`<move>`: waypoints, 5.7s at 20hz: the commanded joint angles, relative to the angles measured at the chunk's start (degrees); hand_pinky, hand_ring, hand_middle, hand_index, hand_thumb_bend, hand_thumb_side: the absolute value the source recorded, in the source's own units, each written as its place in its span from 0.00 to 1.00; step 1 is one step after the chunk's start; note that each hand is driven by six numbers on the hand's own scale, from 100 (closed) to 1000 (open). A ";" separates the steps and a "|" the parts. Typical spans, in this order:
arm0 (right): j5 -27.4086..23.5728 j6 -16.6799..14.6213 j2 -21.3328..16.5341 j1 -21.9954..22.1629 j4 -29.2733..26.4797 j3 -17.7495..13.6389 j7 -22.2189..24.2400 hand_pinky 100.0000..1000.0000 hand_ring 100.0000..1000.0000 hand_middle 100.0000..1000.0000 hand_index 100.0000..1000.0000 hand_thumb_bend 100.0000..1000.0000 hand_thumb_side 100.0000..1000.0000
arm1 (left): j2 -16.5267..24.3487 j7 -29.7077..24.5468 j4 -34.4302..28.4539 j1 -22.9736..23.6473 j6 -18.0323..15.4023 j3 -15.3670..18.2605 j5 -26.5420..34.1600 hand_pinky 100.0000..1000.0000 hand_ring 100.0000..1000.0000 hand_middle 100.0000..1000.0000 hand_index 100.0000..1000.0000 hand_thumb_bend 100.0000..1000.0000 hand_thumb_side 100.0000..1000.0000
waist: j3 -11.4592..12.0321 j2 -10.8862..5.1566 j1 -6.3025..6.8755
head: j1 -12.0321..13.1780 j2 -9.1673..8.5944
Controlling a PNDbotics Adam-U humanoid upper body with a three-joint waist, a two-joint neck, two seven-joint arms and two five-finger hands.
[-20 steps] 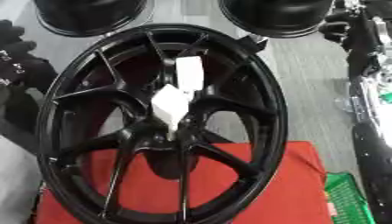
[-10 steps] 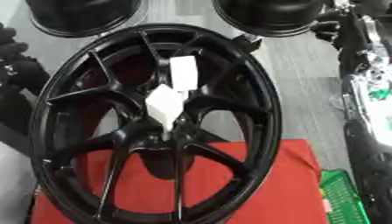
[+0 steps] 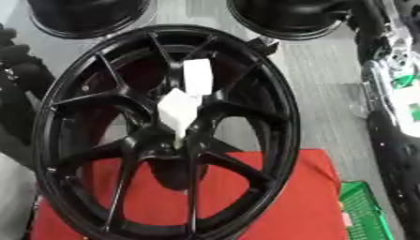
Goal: Pull the pin out of the wheel hub.
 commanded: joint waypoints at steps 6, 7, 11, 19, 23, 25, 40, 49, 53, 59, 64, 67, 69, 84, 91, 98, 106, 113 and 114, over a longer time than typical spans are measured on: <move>3.89 -4.28 -8.76 -6.91 -1.53 6.17 4.67 0.76 0.62 0.55 0.74 0.00 0.41 | 3.29 -0.05 -0.57 0.73 0.12 0.00 -0.28 0.62 0.72 0.70 0.72 0.15 0.80 | -0.95 -2.91 -1.95 | 0.67 1.24; 4.79 -5.00 -10.22 -8.36 -1.21 7.63 5.57 0.76 0.62 0.55 0.74 0.00 0.40 | 3.49 -0.03 -0.51 0.86 0.12 0.02 -0.33 0.62 0.72 0.70 0.72 0.15 0.80 | -1.11 -2.95 -2.03 | 0.75 1.28; 6.94 -8.08 -16.04 -14.18 -0.43 13.45 9.15 0.77 0.63 0.56 0.74 0.00 0.25 | 4.11 -0.05 -0.37 1.29 0.18 -0.04 -0.39 0.62 0.72 0.70 0.72 0.15 0.81 | -1.48 -3.08 -2.24 | 0.69 1.53; 3.92 -10.11 -26.18 -21.48 -2.78 25.72 16.70 0.78 0.66 0.58 0.75 0.00 0.07 | 4.50 -0.19 -0.25 1.34 0.30 -0.23 -0.24 0.62 0.72 0.70 0.72 0.15 0.81 | -1.20 -3.16 -2.63 | 0.27 1.48; 7.04 -10.24 -24.80 -26.03 -0.27 31.88 20.49 0.78 0.67 0.59 0.75 0.00 0.09 | 5.47 -0.10 0.01 2.06 0.39 -0.22 -0.35 0.62 0.72 0.70 0.72 0.15 0.82 | -1.87 -3.40 -3.09 | 0.56 1.43; 8.82 -10.36 -22.99 -28.62 2.07 34.83 22.30 0.78 0.67 0.59 0.75 0.00 0.12 | 5.72 -0.09 0.07 2.30 0.40 -0.23 -0.35 0.62 0.72 0.70 0.72 0.15 0.81 | -2.13 -3.57 -3.19 | 0.59 1.54; 16.40 -13.80 -12.42 -37.43 17.74 43.47 32.04 0.78 0.69 0.61 0.76 0.00 0.26 | 5.98 0.05 0.27 2.94 0.36 -0.14 -0.23 0.61 0.72 0.70 0.72 0.15 0.82 | -3.15 -4.10 -3.05 | 1.77 2.57; 18.71 -15.02 -11.95 -36.55 19.84 43.77 34.90 0.79 0.71 0.65 0.78 0.00 0.30 | 6.01 -0.25 0.30 2.83 0.54 -0.43 -0.25 0.61 0.72 0.70 0.72 0.15 0.82 | -3.12 -4.11 -3.08 | 1.73 2.72; 19.35 -15.66 -12.96 -35.68 19.52 43.62 36.71 0.80 0.73 0.68 0.80 0.00 0.31 | 6.09 -0.33 0.33 2.83 0.59 -0.49 -0.27 0.61 0.72 0.70 0.72 0.15 0.82 | -3.15 -4.10 -3.11 | 1.96 2.56; 17.47 -16.39 -14.70 -34.53 18.05 42.78 40.97 0.81 0.75 0.71 0.85 0.00 0.25 | 6.08 -0.41 0.44 2.79 0.66 -0.59 -0.33 0.61 0.72 0.70 0.72 0.15 0.82 | -3.11 -4.08 -3.08 | 2.13 2.34; 14.00 -15.67 -16.76 -32.73 15.61 41.09 41.72 0.82 0.75 0.70 0.84 0.10 0.35 | 6.06 -0.58 0.49 2.69 0.75 -0.79 -0.34 0.61 0.72 0.70 0.72 0.15 0.82 | -2.98 -4.00 -3.07 | 2.64 1.98; 12.83 -15.08 -17.75 -31.96 13.65 40.73 40.63 0.83 0.75 0.70 0.83 0.15 0.46 | 6.04 -0.69 0.49 2.63 0.79 -0.88 -0.34 0.61 0.72 0.70 0.72 0.15 0.82 | -2.87 -3.95 -3.07 | 2.86 1.89; 12.61 -14.70 -18.21 -31.48 12.60 41.02 40.86 0.84 0.76 0.69 0.83 0.19 0.50 | 6.00 -0.70 0.50 2.61 0.80 -0.90 -0.34 0.61 0.72 0.70 0.72 0.15 0.82 | -2.77 -3.95 -3.10 | 2.81 1.95; 15.31 -13.78 -17.53 -31.11 9.91 43.96 44.88 0.91 0.82 0.74 0.88 0.40 0.56 | 5.60 -0.97 0.49 2.42 0.84 -1.10 -0.17 0.61 0.72 0.70 0.72 0.15 0.82 | -2.14 -3.99 -3.17 | 1.53 2.80; 17.89 -16.00 -17.35 -30.82 9.93 44.22 46.21 0.92 0.83 0.76 0.89 0.39 0.55 | 5.58 -1.11 0.53 2.36 0.91 -1.23 -0.14 0.61 0.72 0.70 0.72 0.15 0.82 | -2.09 -4.01 -3.17 | 1.30 2.96; 18.82 -15.64 -17.49 -30.59 10.32 43.79 45.18 0.93 0.84 0.76 0.89 0.39 0.57 | 5.67 -1.15 0.54 2.37 0.95 -1.24 -0.15 0.61 0.72 0.69 0.71 0.15 0.82 | -2.12 -3.96 -3.17 | 1.22 3.09; 20.91 -16.07 -17.18 -30.11 11.73 43.80 45.04 0.93 0.85 0.75 0.87 0.39 0.56 | 5.60 -1.18 0.45 2.20 0.95 -1.19 -0.07 0.61 0.72 0.69 0.71 0.15 0.82 | -1.97 -3.77 -3.09 | 1.17 3.23; 22.13 -17.34 -16.29 -29.98 14.83 43.15 45.15 0.92 0.85 0.75 0.87 0.39 0.54 | 5.48 -1.16 0.39 2.03 1.03 -1.21 0.01 0.61 0.72 0.69 0.71 0.15 0.82 | -1.79 -3.47 -2.89 | 1.12 3.31; 22.29 -17.53 -16.15 -29.99 15.19 43.10 45.15 0.92 0.85 0.75 0.87 0.39 0.54 | 5.46 -1.16 0.37 1.99 1.03 -1.22 0.02 0.61 0.72 0.69 0.71 0.15 0.82 | -1.76 -3.44 -2.87 | 1.13 3.29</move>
